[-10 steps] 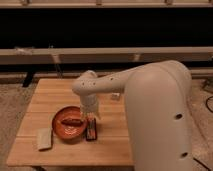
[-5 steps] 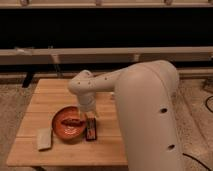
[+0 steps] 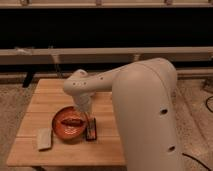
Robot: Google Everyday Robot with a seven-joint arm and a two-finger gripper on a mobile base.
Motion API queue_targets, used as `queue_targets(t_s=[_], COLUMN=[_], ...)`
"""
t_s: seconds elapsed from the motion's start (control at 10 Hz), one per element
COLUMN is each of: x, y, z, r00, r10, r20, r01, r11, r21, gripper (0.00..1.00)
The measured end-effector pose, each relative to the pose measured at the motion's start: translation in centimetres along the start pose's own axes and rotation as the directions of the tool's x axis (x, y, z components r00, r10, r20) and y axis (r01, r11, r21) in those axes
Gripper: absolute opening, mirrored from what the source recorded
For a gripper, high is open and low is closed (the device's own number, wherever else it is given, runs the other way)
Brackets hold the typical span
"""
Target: Push the ceramic bowl across the table
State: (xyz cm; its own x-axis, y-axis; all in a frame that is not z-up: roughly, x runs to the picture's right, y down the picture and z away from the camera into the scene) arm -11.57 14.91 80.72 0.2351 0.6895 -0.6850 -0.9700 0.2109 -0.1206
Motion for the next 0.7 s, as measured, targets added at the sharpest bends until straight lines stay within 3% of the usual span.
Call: queue_targets(t_s=[0.2,0.4,0.7], x=[0.0,0.1,0.4], y=[0.5,0.4,0.5], z=[0.8,2.7,3.7], r00=[1.000,0.998,0.996], r10=[-0.006,-0.003,-0.011], r20=[-0.022,-0.059,-0.091], r01=[0.006,0.004,0.011], r11=[1.000,1.000,1.000], r21=[0.008,0.013,0.004], gripper=[0.01,0.00,0.00])
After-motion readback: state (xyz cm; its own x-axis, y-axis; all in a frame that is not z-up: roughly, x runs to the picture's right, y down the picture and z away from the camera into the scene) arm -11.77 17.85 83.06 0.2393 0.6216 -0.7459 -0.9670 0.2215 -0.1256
